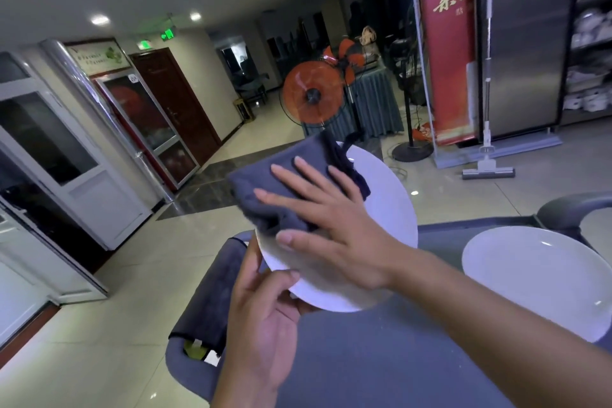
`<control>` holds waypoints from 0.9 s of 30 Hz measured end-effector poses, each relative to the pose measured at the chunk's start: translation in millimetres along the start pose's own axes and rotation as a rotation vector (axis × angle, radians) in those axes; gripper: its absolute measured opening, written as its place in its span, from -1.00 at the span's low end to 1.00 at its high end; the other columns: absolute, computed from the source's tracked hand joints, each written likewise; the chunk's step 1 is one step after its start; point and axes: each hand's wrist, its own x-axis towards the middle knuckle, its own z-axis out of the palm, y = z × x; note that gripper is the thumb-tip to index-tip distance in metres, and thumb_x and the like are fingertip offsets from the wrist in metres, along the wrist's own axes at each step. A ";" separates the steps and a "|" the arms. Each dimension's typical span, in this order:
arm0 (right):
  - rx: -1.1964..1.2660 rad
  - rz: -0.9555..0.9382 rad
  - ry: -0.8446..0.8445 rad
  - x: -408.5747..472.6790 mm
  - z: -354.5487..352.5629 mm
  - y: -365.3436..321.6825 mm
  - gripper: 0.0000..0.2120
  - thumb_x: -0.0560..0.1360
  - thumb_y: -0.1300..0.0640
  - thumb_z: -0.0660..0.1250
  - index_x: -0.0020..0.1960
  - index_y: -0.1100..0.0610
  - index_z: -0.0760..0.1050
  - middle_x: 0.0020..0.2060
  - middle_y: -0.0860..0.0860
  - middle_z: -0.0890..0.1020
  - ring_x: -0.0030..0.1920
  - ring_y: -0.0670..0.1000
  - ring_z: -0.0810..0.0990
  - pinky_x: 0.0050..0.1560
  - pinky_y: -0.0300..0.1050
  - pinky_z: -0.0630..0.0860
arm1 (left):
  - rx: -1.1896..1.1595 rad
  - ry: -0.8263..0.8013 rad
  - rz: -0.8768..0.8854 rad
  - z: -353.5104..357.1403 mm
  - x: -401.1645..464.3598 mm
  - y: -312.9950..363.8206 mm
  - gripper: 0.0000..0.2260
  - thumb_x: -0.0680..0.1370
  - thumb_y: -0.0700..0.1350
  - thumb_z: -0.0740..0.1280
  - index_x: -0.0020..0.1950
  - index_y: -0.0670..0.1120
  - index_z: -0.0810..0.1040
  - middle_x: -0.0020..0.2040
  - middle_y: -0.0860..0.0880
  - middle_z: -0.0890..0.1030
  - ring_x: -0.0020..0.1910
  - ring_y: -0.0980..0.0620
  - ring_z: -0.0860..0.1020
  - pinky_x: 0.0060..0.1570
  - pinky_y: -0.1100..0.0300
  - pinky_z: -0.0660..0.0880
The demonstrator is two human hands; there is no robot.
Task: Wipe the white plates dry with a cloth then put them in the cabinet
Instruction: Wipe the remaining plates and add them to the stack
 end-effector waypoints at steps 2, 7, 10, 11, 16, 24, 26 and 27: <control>-0.028 0.036 0.021 0.8 -9.1 13.0 -0.51 0.62 -0.21 0.16 0.54 -0.27 0.24 0.59 -0.27 0.07 0.58 -0.25 -0.17 0.54 -0.02 -0.30 | 0.018 -0.013 0.016 1.8 -4.2 3.3 -0.45 0.39 -0.33 0.26 0.31 0.07 0.63 0.24 -0.11 0.67 0.11 -0.06 0.65 -0.14 -0.07 0.64; 0.016 0.233 0.132 -27.9 -12.4 42.6 -0.53 0.57 -0.31 0.09 0.49 -0.38 0.23 0.56 -0.35 0.07 0.57 -0.29 -0.16 0.56 0.08 -0.24 | 0.055 0.032 0.113 3.1 -5.4 9.1 -0.47 0.38 -0.34 0.27 0.24 0.08 0.65 0.14 -0.06 0.69 0.05 -0.04 0.64 -0.19 -0.04 0.60; 0.138 0.334 0.170 -57.3 9.8 40.8 -0.52 0.55 -0.32 0.09 0.46 -0.42 0.22 0.56 -0.37 0.08 0.57 -0.29 -0.15 0.58 0.09 -0.20 | 0.057 0.079 0.152 2.6 -1.6 8.4 -0.45 0.37 -0.36 0.28 0.27 0.08 0.63 0.13 -0.05 0.70 0.07 -0.04 0.66 -0.16 -0.06 0.64; 0.182 0.363 0.176 -67.1 18.8 36.7 -0.52 0.54 -0.32 0.10 0.46 -0.42 0.23 0.55 -0.39 0.08 0.57 -0.29 -0.15 0.58 0.08 -0.19 | 0.058 0.089 0.153 2.8 0.0 6.1 -0.45 0.37 -0.36 0.28 0.26 0.09 0.64 0.12 -0.04 0.70 0.07 -0.03 0.66 -0.17 -0.05 0.65; 0.332 0.445 0.087 -99.7 44.2 10.3 -0.62 0.58 -0.33 0.16 0.40 -0.45 0.34 0.47 -0.52 0.17 0.54 -0.36 -0.08 0.58 -0.02 -0.13 | 0.065 0.169 0.126 -3.1 7.4 -4.9 -0.44 0.39 -0.39 0.28 0.26 0.10 0.63 0.15 -0.06 0.69 0.09 -0.08 0.65 -0.18 -0.13 0.64; 1.022 1.054 -0.138 -121.4 -10.4 24.0 -0.63 0.60 -0.16 0.22 0.24 -0.04 0.65 0.16 0.08 0.69 0.27 0.17 0.60 0.38 0.22 0.45 | 0.034 0.306 0.016 -24.9 10.5 -22.8 -0.41 0.53 -0.45 0.23 0.38 0.12 0.56 0.30 0.01 0.63 0.36 -0.23 0.52 -0.12 -0.13 0.63; 1.023 1.221 -0.084 -131.1 -14.6 36.6 -0.57 0.49 -0.23 0.32 0.18 0.03 0.69 0.12 0.10 0.70 0.21 0.25 0.62 0.32 0.24 0.48 | 0.015 0.315 -0.007 -28.6 6.3 -27.4 -0.42 0.47 -0.38 0.30 0.38 0.14 0.57 0.33 0.04 0.61 0.37 -0.21 0.50 -0.08 -0.18 0.64; 0.986 1.261 -0.056 -132.6 -18.4 38.8 -0.53 0.44 -0.24 0.36 0.15 0.07 0.70 0.05 0.12 0.70 0.11 0.25 0.64 0.30 0.25 0.51 | 0.005 0.316 -0.024 -28.1 3.5 -29.5 -0.41 0.47 -0.38 0.32 0.38 0.15 0.57 0.32 0.06 0.62 0.36 -0.20 0.50 -0.04 -0.22 0.64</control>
